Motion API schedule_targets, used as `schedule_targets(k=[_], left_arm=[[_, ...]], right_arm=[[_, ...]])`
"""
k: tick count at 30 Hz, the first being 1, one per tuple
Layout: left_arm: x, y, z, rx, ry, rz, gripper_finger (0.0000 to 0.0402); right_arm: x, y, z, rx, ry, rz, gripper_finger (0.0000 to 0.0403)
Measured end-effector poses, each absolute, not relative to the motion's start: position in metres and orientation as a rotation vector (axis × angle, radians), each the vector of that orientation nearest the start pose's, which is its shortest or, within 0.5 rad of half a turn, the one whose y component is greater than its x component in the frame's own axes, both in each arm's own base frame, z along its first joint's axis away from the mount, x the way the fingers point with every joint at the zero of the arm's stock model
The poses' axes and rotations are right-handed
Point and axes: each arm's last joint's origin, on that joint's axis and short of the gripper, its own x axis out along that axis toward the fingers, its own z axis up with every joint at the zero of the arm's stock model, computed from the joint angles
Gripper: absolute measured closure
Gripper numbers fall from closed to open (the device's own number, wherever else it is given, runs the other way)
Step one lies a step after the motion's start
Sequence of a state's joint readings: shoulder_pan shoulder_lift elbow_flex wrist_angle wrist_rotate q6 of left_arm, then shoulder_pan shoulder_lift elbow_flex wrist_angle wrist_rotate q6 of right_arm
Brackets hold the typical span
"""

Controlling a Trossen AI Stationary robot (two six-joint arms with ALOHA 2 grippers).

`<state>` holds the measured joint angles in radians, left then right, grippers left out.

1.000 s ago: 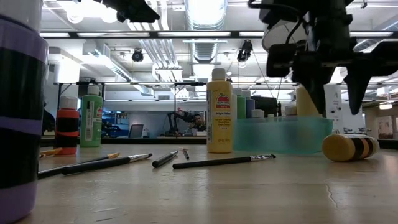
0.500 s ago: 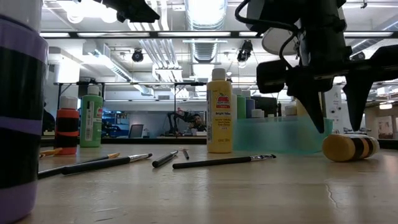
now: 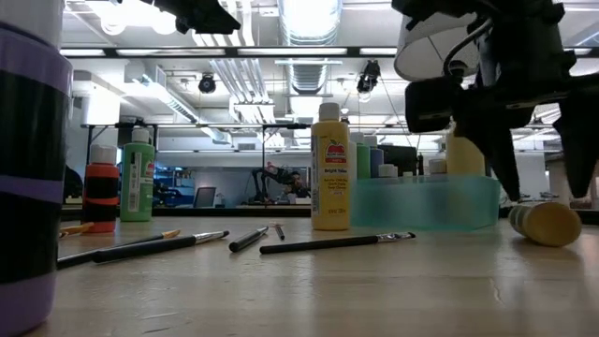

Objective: Pick & Place Paint Supplies
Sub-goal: Put the small yellow paint bottle into the green bin

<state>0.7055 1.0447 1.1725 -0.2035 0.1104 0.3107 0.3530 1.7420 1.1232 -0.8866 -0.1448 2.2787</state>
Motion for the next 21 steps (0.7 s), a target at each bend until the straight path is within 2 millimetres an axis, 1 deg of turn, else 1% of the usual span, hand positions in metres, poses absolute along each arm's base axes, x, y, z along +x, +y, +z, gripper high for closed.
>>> schedule_targets(k=[4,8,15,21], left_arm=[[0.169,0.140,0.415,0.271,0.162,0.579,0.0149],[0.169,0.140,0.415,0.271,0.162,0.579,0.0149],[0.169,0.140,0.415,0.271,0.162,0.579,0.0149],[0.169,0.140,0.415,0.271,0.162,0.579,0.0149]], right_arm=[[0.284,0.107,0.173,1.546,1.083,-1.420,0.0207],[0.279,0.105,0.169,1.511,1.092,-1.463,0.0211],[0.274,0.104,0.168,1.474,1.101,-1.517,0.0221],[0.266,0.101,0.159,1.444,1.112,-1.554,0.0225]])
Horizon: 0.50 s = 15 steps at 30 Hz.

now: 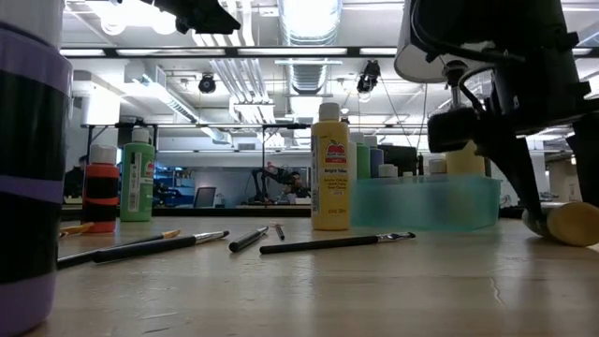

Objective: Pick & Place Paint Supplies
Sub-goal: Put the small yellow paint bottle into the green bin

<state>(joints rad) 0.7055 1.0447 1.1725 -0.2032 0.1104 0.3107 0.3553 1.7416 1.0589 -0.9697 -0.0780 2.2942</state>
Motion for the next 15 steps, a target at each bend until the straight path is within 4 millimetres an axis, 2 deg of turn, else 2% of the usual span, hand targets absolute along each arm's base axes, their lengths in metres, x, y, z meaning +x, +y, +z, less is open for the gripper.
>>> schedule_targets(k=[10,15], left_arm=[[0.169,0.140,0.415,0.271,0.162,0.579,0.0149],[0.169,0.140,0.415,0.271,0.162,0.579,0.0149]], right_arm=[[0.264,0.098,0.150,1.457,1.105,-1.548,0.0201],[0.263,0.098,0.140,1.496,1.094,-1.500,0.0208]])
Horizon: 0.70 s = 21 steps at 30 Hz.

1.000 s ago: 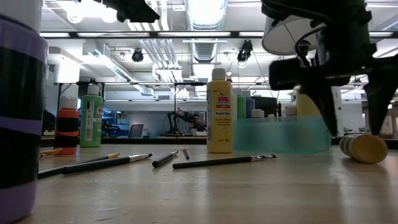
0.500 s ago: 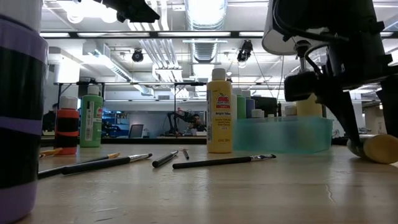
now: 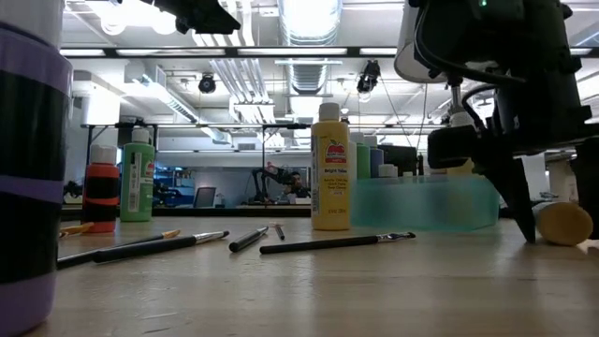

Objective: Pick & Place Paint Supplies
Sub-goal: Put the small yellow paint bottle into the green bin

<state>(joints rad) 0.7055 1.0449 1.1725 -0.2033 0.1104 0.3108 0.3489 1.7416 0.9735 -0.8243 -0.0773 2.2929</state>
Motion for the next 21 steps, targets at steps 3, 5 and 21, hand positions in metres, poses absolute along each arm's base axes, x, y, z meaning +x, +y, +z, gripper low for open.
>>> schedule_targets(k=[3,5,21], left_arm=[[0.169,0.140,0.415,0.271,0.162,0.579,0.0149],[0.169,0.140,0.415,0.271,0.162,0.579,0.0149],[0.169,0.140,0.415,0.271,0.162,0.579,0.0149]], right_arm=[[0.262,0.098,0.137,1.499,1.095,-1.490,0.0221],[0.262,0.098,0.137,1.494,1.096,-1.484,0.0233],[0.294,0.116,0.176,1.456,1.153,-1.165,0.0277]])
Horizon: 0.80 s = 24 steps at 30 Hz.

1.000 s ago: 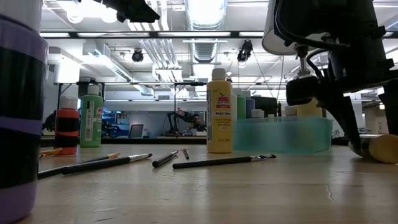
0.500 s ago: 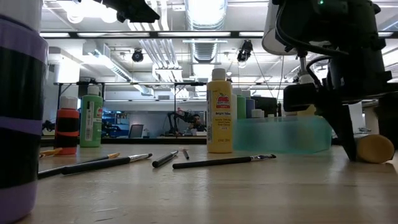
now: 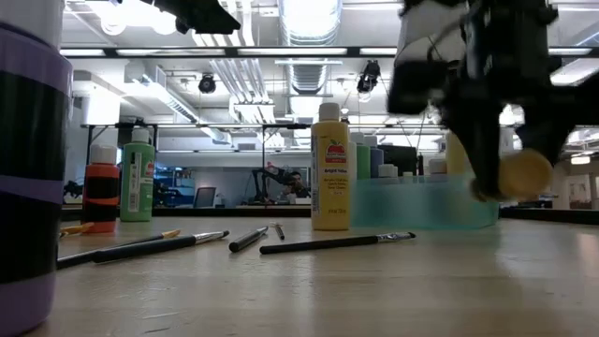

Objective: Pick & Place Paint Supplies
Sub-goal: Put the small yellow paint bottle into the green bin

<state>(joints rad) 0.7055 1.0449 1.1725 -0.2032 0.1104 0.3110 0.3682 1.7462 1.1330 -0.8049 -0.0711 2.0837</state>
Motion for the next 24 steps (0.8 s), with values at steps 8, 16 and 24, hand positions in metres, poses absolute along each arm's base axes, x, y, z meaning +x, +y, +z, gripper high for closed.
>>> schedule_targets(k=[8,16,24], left_arm=[[0.169,0.140,0.415,0.271,0.162,0.579,0.0149],[0.169,0.140,0.415,0.271,0.162,0.579,0.0149],[0.169,0.140,0.420,0.179,0.081,0.587,0.0149]], right_arm=[[0.322,0.134,0.231,1.259,1.042,-0.799,0.0285],[0.341,0.139,0.288,0.965,0.908,-0.494,0.0270],[0.349,0.137,0.329,0.731,0.768,-0.378,0.0285]])
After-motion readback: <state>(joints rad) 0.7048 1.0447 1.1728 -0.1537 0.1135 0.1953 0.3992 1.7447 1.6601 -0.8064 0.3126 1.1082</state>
